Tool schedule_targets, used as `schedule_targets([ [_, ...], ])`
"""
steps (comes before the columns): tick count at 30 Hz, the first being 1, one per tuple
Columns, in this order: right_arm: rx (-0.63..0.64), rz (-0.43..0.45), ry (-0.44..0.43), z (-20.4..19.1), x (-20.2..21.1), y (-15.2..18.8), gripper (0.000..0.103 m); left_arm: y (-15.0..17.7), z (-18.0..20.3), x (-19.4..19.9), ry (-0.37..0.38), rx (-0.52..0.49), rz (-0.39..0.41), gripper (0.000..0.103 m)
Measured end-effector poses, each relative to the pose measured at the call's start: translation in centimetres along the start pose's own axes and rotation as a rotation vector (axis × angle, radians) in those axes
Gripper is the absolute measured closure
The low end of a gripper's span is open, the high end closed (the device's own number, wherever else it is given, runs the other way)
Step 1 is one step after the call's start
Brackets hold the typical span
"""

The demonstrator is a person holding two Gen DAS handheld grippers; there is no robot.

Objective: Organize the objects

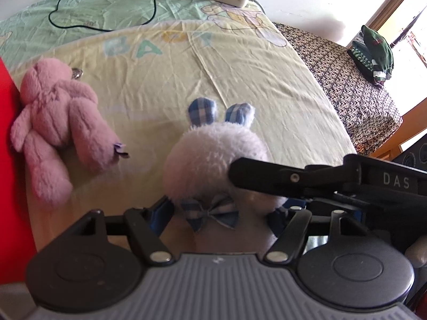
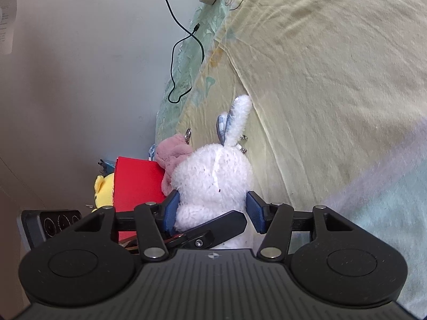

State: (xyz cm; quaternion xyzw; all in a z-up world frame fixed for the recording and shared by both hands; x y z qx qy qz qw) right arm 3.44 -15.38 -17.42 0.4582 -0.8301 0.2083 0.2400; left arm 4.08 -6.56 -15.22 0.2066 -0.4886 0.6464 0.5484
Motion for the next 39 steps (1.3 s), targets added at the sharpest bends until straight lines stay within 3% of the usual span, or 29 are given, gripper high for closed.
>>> schedule_targets([
  [20,0.011,-0.008,-0.049,-2.0,1.3,1.0,0.05,0.0,1.3,2.5,-0.044,-0.054,0.024,0.035],
  [39,0.113,-0.053,-0.142,-6.9,2.3,3.3,0.05,1.4,1.6,8.3,-0.134,-0.077,0.131,0.035],
])
Point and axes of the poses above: each gripper's, at about its wrist camera, not at the fingertips, and x roughly against the way its jaws point, z to its right, y to its underside, the point moved 10 cm from there along -x, roughly the way its jaws point, and after that the axes turned 12 degrees about y, right-handed, at the moved point
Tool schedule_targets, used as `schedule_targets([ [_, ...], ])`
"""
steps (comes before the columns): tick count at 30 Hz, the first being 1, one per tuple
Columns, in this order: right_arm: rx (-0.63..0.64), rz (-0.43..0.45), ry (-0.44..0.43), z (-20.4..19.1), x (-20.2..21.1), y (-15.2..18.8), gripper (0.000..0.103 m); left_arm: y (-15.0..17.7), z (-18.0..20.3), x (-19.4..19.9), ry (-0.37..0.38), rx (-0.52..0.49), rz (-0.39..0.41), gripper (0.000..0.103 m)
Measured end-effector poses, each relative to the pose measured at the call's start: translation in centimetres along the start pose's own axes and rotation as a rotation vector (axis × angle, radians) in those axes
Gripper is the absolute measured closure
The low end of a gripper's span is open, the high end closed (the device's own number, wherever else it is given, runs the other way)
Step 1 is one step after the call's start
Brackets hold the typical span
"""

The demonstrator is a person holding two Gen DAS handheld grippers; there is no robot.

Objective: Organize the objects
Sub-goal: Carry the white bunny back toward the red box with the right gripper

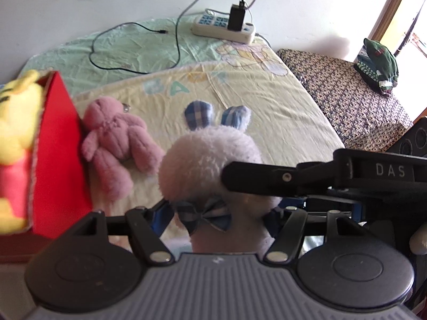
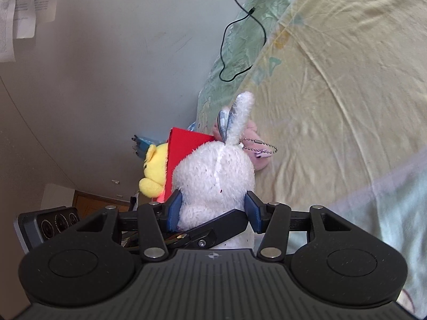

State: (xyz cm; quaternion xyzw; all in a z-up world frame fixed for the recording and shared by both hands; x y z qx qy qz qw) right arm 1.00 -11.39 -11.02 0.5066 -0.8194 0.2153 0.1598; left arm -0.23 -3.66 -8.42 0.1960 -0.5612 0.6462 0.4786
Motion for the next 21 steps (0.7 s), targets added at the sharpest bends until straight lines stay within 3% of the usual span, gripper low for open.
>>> schedule_targets([
  [7,0.07,-0.002,-0.042,-3.6,-0.4,0.7,0.05,0.3,-1.0,3.6,-0.026,0.0,0.079,0.037],
  [21,0.196,0.127,-0.099,-12.7,-2.0,3.1,0.05,-1.0,-5.2,12.4,0.034,-0.047,0.263,0.038],
])
Point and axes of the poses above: each gripper's, at about its wrist camera, not at the fingertips, and x roughly against the way its jaws point, z to its right, y to its underside, the point moved 10 cm from there along -x, roughly the way its jaws point, and after that the axes turned 12 degrees about y, right-handed, at the moved point
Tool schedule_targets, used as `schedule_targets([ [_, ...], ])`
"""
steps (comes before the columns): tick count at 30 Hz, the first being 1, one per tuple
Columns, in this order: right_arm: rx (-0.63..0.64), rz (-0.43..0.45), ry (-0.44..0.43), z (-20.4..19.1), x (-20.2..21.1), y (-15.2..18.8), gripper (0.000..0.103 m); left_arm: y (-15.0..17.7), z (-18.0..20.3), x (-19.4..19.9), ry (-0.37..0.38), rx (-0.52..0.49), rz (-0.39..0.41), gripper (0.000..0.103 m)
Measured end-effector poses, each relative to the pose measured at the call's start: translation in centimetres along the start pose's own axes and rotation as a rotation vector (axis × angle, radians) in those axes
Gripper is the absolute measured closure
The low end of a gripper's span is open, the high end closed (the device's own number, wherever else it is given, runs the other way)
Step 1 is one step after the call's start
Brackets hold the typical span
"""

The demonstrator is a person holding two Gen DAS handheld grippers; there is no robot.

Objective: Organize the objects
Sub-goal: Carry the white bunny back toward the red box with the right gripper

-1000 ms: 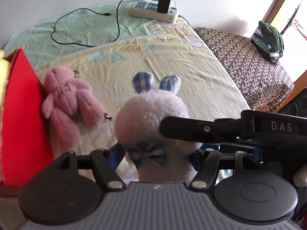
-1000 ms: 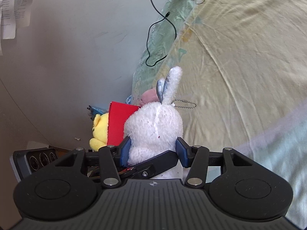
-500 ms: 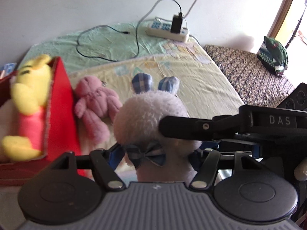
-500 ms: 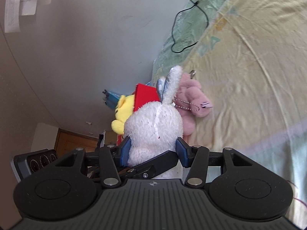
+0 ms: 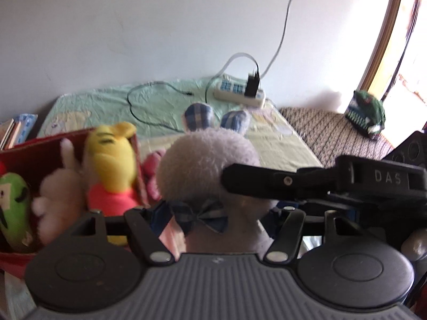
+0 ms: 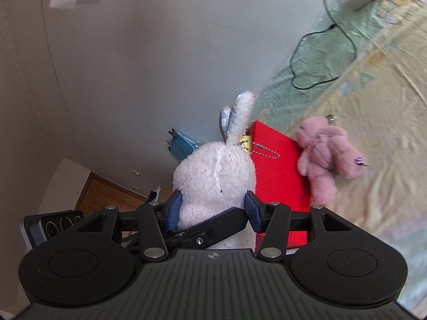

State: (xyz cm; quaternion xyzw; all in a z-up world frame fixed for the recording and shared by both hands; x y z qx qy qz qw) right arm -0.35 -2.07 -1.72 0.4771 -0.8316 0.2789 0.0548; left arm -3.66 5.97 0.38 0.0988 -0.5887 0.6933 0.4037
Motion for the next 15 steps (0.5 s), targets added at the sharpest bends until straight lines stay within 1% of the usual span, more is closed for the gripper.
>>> schedule_targets([
  [4,0.07,0.041,-0.004,-3.4,-1.5,0.6,0.05,-1.0,-2.3,2.9,0.016,-0.009,0.06,0.038],
  [7,0.09,0.049,-0.014,-5.3,-3.2,1.1,0.05,-1.3,-4.5,4.7,0.021,-0.001,0.098,0.038],
  [15,0.133,0.026,0.005,-8.7,-9.1,2.6,0.05,-1.1,-11.3,8.0,0.028,0.062,0.148,0.038],
])
Point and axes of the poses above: each gripper's, at about its wrist camera, not at the fingertips, and x roughly against the way its jaws point, z to its right, y to its underside, the point moved 10 cm from there along -x, roughly the way its jaws point, and after that the axes turned 12 degrees about y, right-handed, at the moved point
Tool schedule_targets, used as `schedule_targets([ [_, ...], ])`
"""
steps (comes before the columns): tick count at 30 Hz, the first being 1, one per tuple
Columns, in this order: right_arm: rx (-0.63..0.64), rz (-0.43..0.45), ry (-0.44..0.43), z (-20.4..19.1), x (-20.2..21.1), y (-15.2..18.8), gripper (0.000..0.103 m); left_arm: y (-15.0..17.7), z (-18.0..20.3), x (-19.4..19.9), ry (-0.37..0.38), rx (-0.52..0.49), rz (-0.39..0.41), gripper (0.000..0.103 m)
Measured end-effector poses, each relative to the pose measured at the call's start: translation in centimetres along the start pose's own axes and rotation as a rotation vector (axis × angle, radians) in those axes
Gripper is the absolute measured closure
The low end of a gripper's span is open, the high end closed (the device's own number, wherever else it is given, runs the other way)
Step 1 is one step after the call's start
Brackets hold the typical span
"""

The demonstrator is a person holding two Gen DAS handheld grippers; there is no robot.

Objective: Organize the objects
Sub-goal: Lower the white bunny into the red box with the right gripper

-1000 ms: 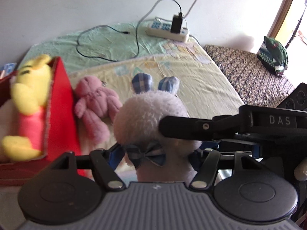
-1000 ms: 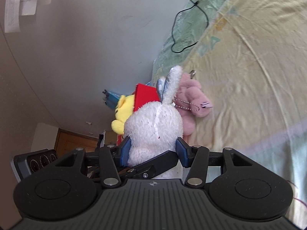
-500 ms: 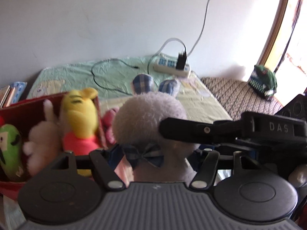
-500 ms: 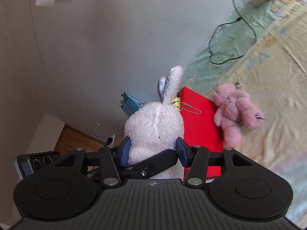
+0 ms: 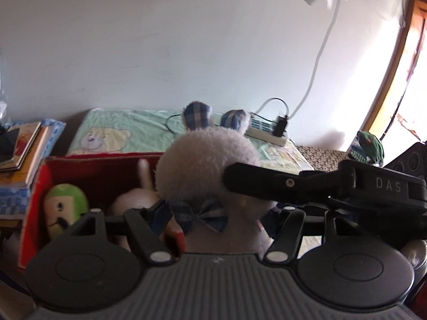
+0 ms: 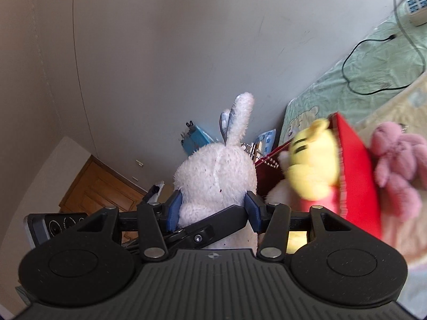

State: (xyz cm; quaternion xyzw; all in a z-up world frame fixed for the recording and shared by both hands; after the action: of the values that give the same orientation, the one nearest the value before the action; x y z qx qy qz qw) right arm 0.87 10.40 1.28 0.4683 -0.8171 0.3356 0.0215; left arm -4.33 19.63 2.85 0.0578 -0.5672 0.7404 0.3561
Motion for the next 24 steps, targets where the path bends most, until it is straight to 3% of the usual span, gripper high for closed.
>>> schedule_targets([
  [5,0.008,-0.035,0.01,-1.5,-4.2,0.9,0.05,0.0,-4.4,1.4,-0.021,0.042,0.015,0.038],
  [14,0.0,-0.118,0.058,-1.6,-9.3,2.8,0.05,1.3,-10.6,1.2,-0.056,0.128,-0.029,0.038],
  [24,0.058,-0.121,0.228,0.0,-10.5,3.8,0.052,2.9,-12.7,-2.4,-0.012,0.185,-0.126,0.037],
])
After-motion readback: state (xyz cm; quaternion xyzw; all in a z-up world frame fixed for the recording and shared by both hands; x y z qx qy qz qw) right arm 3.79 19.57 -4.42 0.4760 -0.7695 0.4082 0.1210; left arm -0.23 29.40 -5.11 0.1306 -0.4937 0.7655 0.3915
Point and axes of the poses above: each gripper's, at about its wrist camera, not at the fingertips, and x roughly against the way its jaws point, z to its right, y to its underside, the point moved 10 cm from there along -x, roughly the way its jaws point, and after that the axes turned 12 degrees about y, right-handed, at the moved point
